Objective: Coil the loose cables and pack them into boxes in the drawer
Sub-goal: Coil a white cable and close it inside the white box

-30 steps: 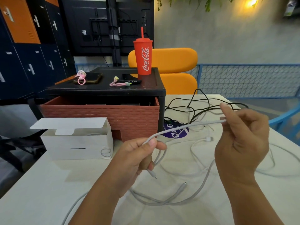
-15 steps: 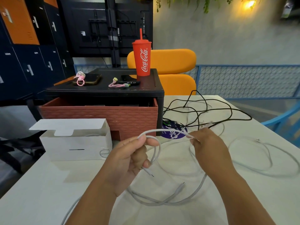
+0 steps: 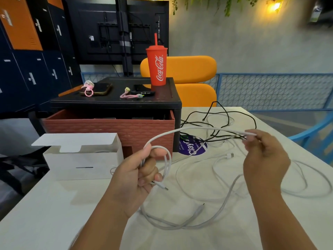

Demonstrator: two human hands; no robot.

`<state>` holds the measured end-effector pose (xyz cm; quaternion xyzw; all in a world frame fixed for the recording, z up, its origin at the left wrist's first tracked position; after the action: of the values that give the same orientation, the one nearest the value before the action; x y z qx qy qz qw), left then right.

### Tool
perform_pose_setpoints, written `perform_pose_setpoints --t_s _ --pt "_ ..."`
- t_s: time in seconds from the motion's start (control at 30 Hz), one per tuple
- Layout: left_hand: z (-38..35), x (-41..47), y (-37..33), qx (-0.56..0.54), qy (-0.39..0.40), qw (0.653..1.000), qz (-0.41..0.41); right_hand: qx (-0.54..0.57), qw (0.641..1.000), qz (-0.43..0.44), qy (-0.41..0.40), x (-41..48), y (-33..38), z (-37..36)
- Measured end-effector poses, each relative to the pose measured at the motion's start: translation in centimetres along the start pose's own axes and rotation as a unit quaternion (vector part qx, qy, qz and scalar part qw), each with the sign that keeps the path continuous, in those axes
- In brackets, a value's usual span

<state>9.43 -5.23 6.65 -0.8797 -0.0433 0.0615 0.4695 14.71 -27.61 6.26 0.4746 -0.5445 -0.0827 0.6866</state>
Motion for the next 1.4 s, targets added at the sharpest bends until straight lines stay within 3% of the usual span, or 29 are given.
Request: perform_pose_setpoints --t_s 0.17,0.27,0.37,0.4,0.47,0.53,0.63,0.7,0.73,0.8,0.87,1.0,1.13,1.2,1.27,1.33,1.4 --pt "0.1 0.0 -0.2 -0.002 -0.013 1.0 -0.002 0.021 0.99 0.14 -0.012 -0.2 1.4 0.6" --pt "0.2 0.0 -0.3 -0.007 -0.021 1.0 -0.006 0.074 0.984 0.162 0.02 -0.4 2.0 0.5" --pt "0.1 0.0 -0.3 -0.011 -0.017 1.0 -0.004 0.182 0.968 0.005 0.17 -0.9 2.6 -0.2" --pt "0.1 -0.1 -0.3 -0.011 -0.016 1.0 -0.003 0.194 0.953 -0.053 0.227 -1.3 2.8 -0.5" --pt "0.0 -0.1 -0.2 -0.013 -0.014 1.0 0.0 0.159 0.938 -0.09 0.295 -1.5 2.9 -0.6" --pt "0.1 -0.1 -0.3 -0.018 -0.015 1.0 0.003 0.154 0.929 -0.123 0.314 -1.3 2.9 -0.4" --pt "0.1 -0.1 -0.4 -0.023 -0.015 1.0 0.004 0.238 0.894 -0.208 0.318 -0.7 2.9 -0.1" --pt "0.1 -0.2 -0.4 -0.022 -0.013 1.0 0.006 0.286 0.887 -0.25 0.264 -0.1 2.7 0.1" --pt "0.1 -0.2 -0.4 -0.019 -0.011 1.0 0.006 0.281 0.9 -0.248 0.222 0.2 2.6 0.4" --pt "0.1 -0.3 -0.4 -0.013 -0.008 1.0 0.005 0.174 0.962 -0.168 0.13 0.8 2.3 0.9" --pt "0.0 -0.4 -0.5 -0.013 -0.003 1.0 0.006 0.019 0.995 -0.046 0.088 1.1 2.2 1.2" --pt "0.1 -0.4 -0.5 -0.026 0.0 1.0 0.01 -0.162 0.977 0.022 0.133 0.8 1.5 1.0" --pt "0.1 -0.4 -0.6 -0.038 0.0 0.999 0.007 -0.186 0.966 -0.007 0.177 0.7 1.4 0.8" --pt "0.1 -0.3 -0.6 -0.046 0.007 0.999 0.008 -0.082 0.977 -0.068 0.184 0.7 1.6 0.6" --pt "0.3 -0.2 -0.5 -0.053 0.034 0.998 0.008 0.114 0.964 -0.169 0.172 0.7 2.1 0.8" --pt "0.5 -0.2 -0.5 -0.053 0.063 0.997 0.008 0.296 0.907 -0.252 0.16 0.9 2.7 1.2" --pt "0.6 -0.2 -0.3 -0.044 0.085 0.995 0.014 0.401 0.856 -0.284 0.162 1.3 3.3 1.6"
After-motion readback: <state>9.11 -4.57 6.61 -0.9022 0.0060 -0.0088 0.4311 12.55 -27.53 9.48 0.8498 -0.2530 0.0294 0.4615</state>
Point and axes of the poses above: each hand's wrist, its own x-axis towards the middle knuckle, its own z-axis out of the back of the hand, y = z × x, the point moved 1 cm from there along x, towards the middle knuckle, and after that the axes turned 13 degrees about -y, right-handed, at the moved point
